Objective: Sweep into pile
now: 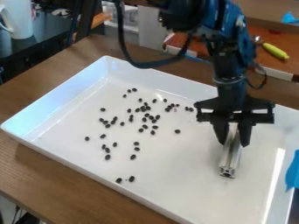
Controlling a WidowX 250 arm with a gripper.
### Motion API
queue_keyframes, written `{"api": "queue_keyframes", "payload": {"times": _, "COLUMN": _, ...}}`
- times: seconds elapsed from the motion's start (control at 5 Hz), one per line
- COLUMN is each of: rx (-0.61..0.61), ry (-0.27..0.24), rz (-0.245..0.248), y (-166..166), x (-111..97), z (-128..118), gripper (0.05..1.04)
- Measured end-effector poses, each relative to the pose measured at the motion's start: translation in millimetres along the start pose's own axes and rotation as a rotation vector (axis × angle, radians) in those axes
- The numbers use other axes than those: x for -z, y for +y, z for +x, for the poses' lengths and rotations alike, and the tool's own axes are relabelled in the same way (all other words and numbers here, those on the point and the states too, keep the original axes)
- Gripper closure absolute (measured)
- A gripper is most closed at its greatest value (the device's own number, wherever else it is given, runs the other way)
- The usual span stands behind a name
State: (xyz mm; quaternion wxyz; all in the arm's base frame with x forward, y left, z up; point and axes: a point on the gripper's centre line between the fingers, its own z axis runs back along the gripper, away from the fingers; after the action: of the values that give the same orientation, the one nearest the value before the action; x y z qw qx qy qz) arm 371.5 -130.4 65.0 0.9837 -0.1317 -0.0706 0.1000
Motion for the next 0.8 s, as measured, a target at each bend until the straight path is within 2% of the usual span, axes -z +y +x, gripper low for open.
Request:
{"api": "queue_keyframes", "payload": {"times": 0.4, "rx": -0.002, "ry": -0.016, "rz": 0.011, "y": -2, "x": 3, "z": 7, "gripper": 0.712}}
{"api": "queue_keyframes", "payload": {"times": 0.8, "rx": -0.012, "ry": -0.009, "rz": -0.012, "y": 26, "x": -1, "z": 19, "gripper": 0.712}}
